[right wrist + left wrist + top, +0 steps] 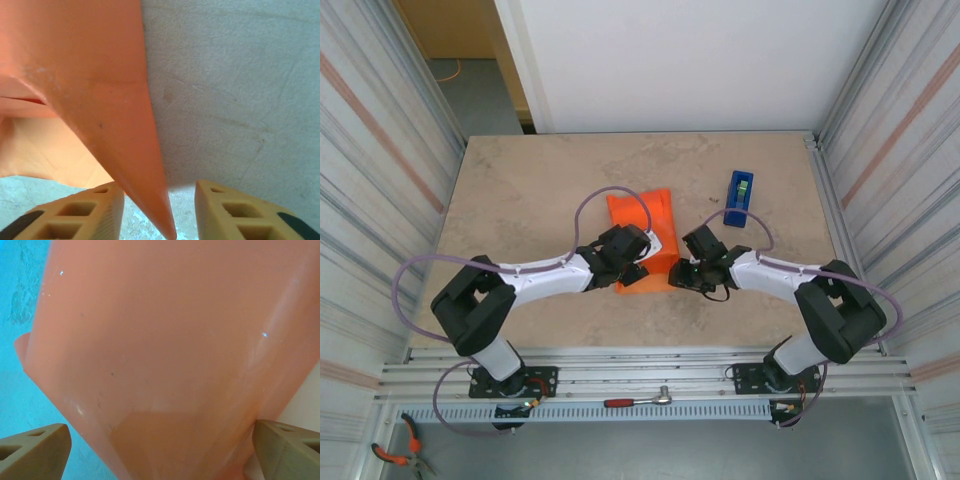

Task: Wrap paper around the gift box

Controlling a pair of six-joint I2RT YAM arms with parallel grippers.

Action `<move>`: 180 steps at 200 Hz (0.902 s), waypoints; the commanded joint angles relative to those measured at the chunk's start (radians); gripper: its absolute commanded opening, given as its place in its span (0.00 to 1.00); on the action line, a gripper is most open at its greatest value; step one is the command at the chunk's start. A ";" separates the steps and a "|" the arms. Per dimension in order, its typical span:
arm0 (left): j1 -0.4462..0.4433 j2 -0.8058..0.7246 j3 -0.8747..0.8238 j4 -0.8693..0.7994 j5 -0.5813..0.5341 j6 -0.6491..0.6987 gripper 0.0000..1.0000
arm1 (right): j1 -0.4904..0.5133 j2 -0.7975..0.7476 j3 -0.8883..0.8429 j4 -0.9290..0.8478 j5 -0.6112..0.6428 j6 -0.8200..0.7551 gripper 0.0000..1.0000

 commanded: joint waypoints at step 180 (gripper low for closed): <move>-0.024 0.041 -0.002 0.005 -0.044 0.007 0.93 | -0.036 -0.029 -0.047 0.094 -0.097 0.031 0.35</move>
